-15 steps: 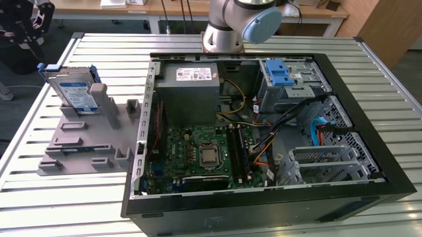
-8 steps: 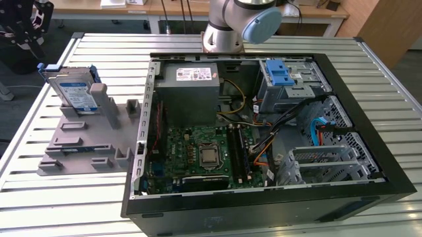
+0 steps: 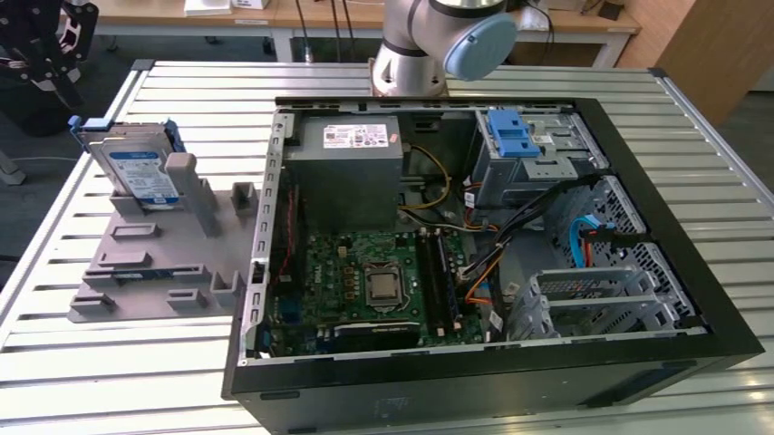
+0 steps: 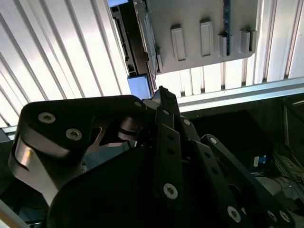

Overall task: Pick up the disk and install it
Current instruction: 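Pick up the disk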

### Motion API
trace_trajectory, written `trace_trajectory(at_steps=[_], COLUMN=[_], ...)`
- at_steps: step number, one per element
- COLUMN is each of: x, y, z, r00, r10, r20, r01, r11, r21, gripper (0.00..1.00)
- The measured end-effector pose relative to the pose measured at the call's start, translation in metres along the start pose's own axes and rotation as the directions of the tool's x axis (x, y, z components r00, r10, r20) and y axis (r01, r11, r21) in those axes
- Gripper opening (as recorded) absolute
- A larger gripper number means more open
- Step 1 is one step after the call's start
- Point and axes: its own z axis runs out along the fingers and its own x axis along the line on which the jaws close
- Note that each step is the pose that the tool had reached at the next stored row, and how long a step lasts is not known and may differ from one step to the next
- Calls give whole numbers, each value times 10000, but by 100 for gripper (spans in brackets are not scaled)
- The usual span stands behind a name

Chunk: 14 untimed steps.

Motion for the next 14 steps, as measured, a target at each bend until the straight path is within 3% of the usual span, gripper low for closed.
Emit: trace_trajectory(at_steps=[9, 14], x=[0, 0], y=[-1, 0], z=[0, 1], r00=[10000, 9986], r10=[-34, -524], r20=[5, -3], r01=[34, 524], r11=[10000, 9986], r21=[7, 20], gripper=[11, 11])
